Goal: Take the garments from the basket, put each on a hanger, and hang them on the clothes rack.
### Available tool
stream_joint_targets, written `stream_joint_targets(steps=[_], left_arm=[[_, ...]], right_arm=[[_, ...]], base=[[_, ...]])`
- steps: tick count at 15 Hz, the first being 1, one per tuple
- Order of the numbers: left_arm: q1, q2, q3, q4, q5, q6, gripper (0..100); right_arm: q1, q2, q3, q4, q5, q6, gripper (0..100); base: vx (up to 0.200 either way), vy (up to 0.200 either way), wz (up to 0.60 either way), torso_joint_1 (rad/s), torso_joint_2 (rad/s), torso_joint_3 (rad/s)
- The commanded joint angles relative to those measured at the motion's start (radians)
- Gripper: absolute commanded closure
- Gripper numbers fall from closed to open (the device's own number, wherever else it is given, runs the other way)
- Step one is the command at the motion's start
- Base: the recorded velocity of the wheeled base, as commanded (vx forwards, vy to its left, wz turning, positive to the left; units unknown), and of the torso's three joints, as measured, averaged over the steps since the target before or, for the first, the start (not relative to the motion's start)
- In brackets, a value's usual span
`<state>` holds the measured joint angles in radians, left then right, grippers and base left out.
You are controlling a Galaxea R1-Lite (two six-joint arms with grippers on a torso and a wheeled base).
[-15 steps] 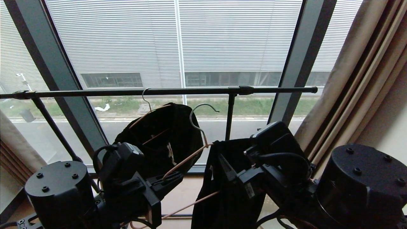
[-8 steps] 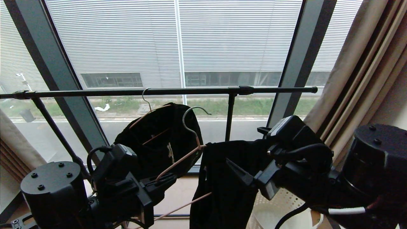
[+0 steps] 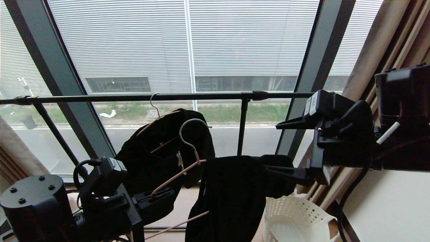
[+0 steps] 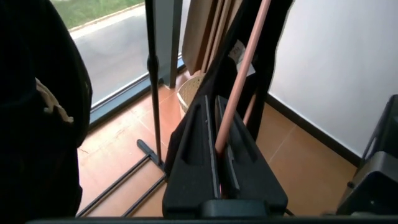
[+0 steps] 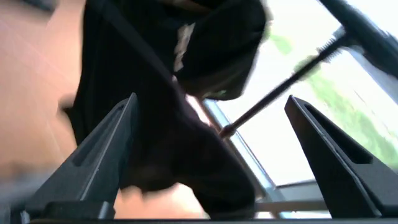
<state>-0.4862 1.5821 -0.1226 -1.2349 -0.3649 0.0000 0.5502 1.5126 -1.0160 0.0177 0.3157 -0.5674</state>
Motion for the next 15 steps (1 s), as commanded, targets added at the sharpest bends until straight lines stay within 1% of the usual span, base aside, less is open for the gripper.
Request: stream_joint_targets(steps=[1, 2, 3, 4, 5, 7, 10, 15], left_arm=[[-0.005, -0.002, 0.006, -0.012, 0.000, 0.000, 100], [-0.005, -0.002, 0.006, -0.012, 0.000, 0.000, 100], [-0.009, -0.005, 0.003, -0.015, 0.000, 0.000, 100], [-0.022, -0.005, 0.001, -0.015, 0.000, 0.002, 100], [-0.028, -0.007, 0.006, -0.015, 0.000, 0.003, 100], [-0.032, -0.004, 0.008, -0.015, 0.000, 0.009, 100], [-0.048, -0.004, 0.001, -0.015, 0.000, 0.011, 100], [-0.048, -0.004, 0.001, -0.017, 0.001, 0.011, 100]], right_arm=[[-0.064, 0.120, -0.228, 0.269, 0.115, -0.169, 0], [-0.065, 0.126, -0.239, 0.286, 0.120, -0.181, 0], [-0.093, 0.192, -0.342, 0.456, 0.209, -0.324, 0], [-0.102, 0.236, -0.412, 0.548, 0.256, -0.351, 0], [-0.102, 0.267, -0.472, 0.607, 0.276, -0.351, 0], [-0.092, 0.308, -0.529, 0.650, 0.286, -0.351, 0], [-0.044, 0.328, -0.526, 0.651, 0.286, -0.351, 0], [-0.013, 0.356, -0.523, 0.651, 0.284, -0.347, 0]], base=[[0.000, 0.000, 0.00, 0.000, 0.00, 0.000], [0.000, 0.000, 0.00, 0.000, 0.00, 0.000], [0.000, 0.000, 0.00, 0.000, 0.00, 0.000], [0.000, 0.000, 0.00, 0.000, 0.00, 0.000], [0.000, 0.000, 0.00, 0.000, 0.00, 0.000], [0.000, 0.000, 0.00, 0.000, 0.00, 0.000], [0.000, 0.000, 0.00, 0.000, 0.00, 0.000], [0.000, 0.000, 0.00, 0.000, 0.00, 0.000]])
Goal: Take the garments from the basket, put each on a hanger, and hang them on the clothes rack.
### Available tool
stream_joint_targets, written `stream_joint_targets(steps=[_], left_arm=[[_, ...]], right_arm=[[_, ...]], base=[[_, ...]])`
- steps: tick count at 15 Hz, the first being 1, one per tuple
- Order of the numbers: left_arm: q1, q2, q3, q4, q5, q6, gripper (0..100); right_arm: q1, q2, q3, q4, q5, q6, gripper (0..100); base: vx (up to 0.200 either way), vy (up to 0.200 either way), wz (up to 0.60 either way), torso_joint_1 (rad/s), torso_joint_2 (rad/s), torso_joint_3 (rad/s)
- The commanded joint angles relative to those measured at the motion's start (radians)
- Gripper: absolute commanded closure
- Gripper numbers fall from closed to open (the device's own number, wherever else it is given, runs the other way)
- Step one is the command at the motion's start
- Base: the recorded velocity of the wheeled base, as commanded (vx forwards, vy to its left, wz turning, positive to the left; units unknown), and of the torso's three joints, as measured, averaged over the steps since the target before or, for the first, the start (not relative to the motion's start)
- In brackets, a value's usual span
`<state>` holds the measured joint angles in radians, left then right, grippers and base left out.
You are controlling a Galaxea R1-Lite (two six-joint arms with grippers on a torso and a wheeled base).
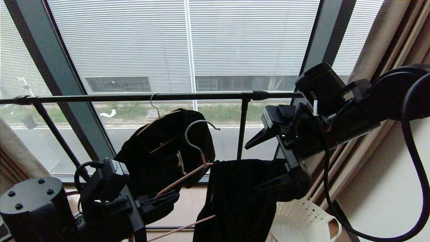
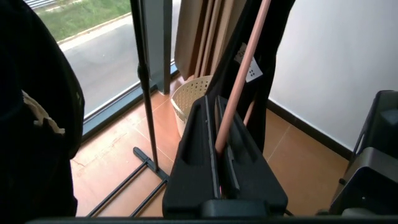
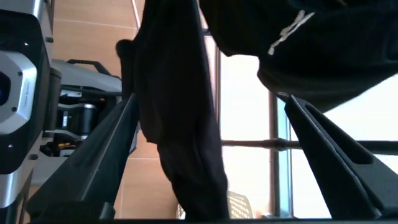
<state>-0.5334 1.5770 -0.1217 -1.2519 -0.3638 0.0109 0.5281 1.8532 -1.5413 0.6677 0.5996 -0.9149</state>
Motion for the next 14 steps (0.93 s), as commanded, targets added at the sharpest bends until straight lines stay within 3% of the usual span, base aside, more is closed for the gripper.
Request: stream_joint_targets(steps=[1, 8, 9, 14], left_arm=[[0.000, 0.003, -0.001, 0.000, 0.000, 0.000, 100], [0.000, 0.006, -0.007, -0.001, 0.000, 0.000, 100], [0.000, 0.006, -0.007, -0.001, 0.000, -0.002, 100], [0.000, 0.009, -0.009, -0.001, 0.000, -0.002, 100]], right_arm=[[0.012, 0.023, 0.004, 0.001, 0.000, 0.001, 0], [0.038, 0.061, 0.006, -0.007, -0.001, 0.007, 0], [0.038, 0.060, 0.006, -0.007, -0.001, 0.007, 100], [0.039, 0.050, 0.009, -0.003, -0.001, 0.010, 100]], base=[[0.000, 0.000, 0.00, 0.000, 0.00, 0.000], [0.000, 0.000, 0.00, 0.000, 0.00, 0.000], [0.000, 0.000, 0.00, 0.000, 0.00, 0.000], [0.000, 0.000, 0.00, 0.000, 0.00, 0.000]])
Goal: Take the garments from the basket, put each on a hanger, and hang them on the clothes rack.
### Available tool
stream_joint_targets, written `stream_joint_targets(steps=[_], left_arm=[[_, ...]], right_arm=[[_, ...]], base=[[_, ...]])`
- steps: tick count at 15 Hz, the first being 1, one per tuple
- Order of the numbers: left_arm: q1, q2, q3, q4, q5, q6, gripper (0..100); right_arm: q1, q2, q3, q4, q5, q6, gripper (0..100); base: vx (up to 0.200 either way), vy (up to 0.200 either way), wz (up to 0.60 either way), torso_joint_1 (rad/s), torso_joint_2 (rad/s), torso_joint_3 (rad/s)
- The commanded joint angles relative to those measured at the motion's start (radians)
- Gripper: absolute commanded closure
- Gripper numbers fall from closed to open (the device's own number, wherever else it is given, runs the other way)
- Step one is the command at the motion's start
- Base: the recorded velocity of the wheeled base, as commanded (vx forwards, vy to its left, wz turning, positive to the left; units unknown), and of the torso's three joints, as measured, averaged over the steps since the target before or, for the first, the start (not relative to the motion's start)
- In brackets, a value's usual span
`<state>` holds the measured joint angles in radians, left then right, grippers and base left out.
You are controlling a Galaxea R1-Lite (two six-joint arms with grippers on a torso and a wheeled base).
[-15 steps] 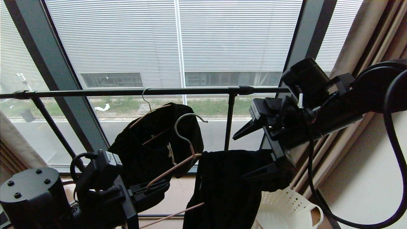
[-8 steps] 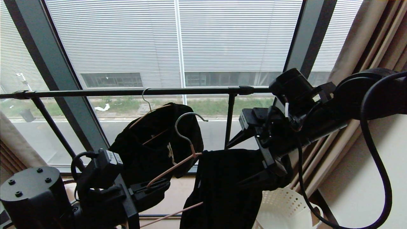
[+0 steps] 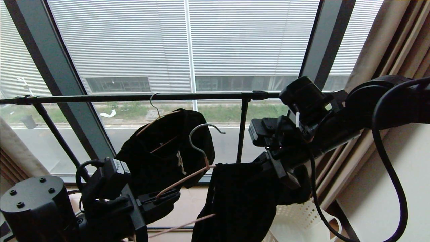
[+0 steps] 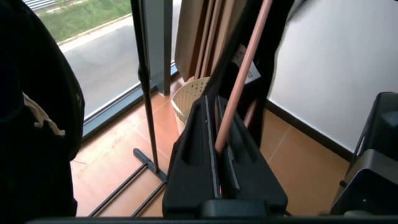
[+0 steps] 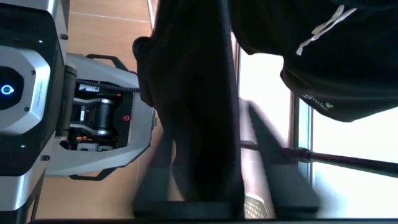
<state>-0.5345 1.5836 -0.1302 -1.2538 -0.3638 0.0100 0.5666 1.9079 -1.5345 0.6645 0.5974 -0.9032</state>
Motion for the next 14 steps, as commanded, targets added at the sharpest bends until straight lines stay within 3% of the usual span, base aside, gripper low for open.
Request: stream_joint_targets(steps=[1, 8, 9, 14], left_arm=[[-0.001, 0.003, 0.000, 0.001, 0.000, -0.001, 100], [-0.010, 0.016, 0.001, -0.035, -0.001, -0.001, 100], [-0.010, 0.019, 0.003, -0.042, 0.000, 0.001, 0], [-0.001, -0.010, 0.046, -0.049, 0.002, -0.002, 0]], right_arm=[[0.001, -0.006, 0.002, 0.000, 0.001, -0.002, 100], [0.003, -0.027, 0.023, -0.005, 0.004, -0.003, 100], [0.001, -0.029, 0.022, -0.006, 0.004, -0.003, 100], [0.001, -0.075, 0.025, 0.000, 0.004, -0.002, 100]], base=[[0.000, 0.000, 0.00, 0.000, 0.00, 0.000], [0.000, 0.000, 0.00, 0.000, 0.00, 0.000], [0.000, 0.000, 0.00, 0.000, 0.00, 0.000], [0.000, 0.000, 0.00, 0.000, 0.00, 0.000]])
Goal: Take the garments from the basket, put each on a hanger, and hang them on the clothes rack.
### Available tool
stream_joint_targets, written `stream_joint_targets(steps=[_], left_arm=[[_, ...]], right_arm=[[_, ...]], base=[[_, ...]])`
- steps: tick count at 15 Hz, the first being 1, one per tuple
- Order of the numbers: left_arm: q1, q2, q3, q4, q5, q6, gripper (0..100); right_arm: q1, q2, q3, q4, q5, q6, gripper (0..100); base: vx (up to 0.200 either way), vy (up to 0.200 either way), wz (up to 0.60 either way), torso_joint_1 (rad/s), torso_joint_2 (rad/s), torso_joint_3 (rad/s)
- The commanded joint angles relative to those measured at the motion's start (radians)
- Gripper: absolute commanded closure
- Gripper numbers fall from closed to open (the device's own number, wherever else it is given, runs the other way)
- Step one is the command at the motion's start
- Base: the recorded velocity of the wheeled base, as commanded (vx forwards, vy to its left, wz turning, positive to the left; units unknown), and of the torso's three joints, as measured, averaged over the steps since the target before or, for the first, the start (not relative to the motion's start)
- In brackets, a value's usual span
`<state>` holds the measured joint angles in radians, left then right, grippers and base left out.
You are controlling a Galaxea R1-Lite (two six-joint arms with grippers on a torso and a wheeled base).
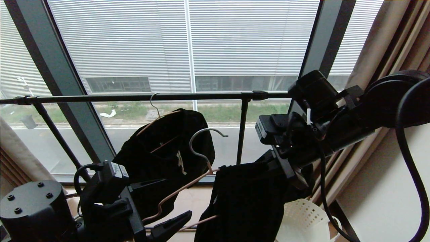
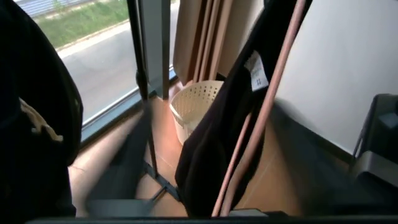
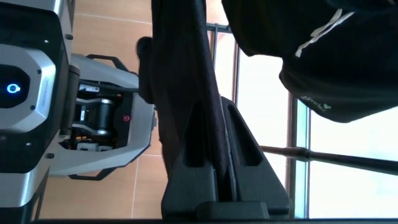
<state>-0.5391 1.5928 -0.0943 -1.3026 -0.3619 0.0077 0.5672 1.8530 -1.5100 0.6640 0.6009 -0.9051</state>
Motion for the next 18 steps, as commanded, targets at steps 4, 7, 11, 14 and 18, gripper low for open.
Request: stream_joint_targets(steps=[4, 7, 11, 14, 18], left_arm=[[0.088, -0.129, 0.042, -0.006, 0.009, -0.035, 0], [0.182, -0.155, 0.067, -0.003, 0.012, -0.114, 0], [0.245, -0.169, 0.094, 0.000, 0.008, -0.307, 0], [0.245, -0.172, 0.094, 0.131, 0.000, -0.508, 0], [0.191, -0.122, 0.094, 0.174, -0.063, -0.584, 0]], right_arm=[[-0.009, -0.031, -0.003, -0.006, -0.016, 0.045, 100], [-0.026, -0.031, -0.007, -0.009, -0.018, 0.078, 100], [-0.052, -0.035, -0.007, -0.080, -0.099, 0.163, 100], [-0.055, -0.051, -0.013, -0.081, -0.133, 0.222, 100], [-0.052, -0.061, -0.019, -0.124, -0.158, 0.331, 100]], base=[[0.000, 0.000, 0.00, 0.000, 0.00, 0.000], [0.000, 0.000, 0.00, 0.000, 0.00, 0.000], [0.000, 0.000, 0.00, 0.000, 0.00, 0.000], [0.000, 0.000, 0.00, 0.000, 0.00, 0.000], [0.000, 0.000, 0.00, 0.000, 0.00, 0.000]])
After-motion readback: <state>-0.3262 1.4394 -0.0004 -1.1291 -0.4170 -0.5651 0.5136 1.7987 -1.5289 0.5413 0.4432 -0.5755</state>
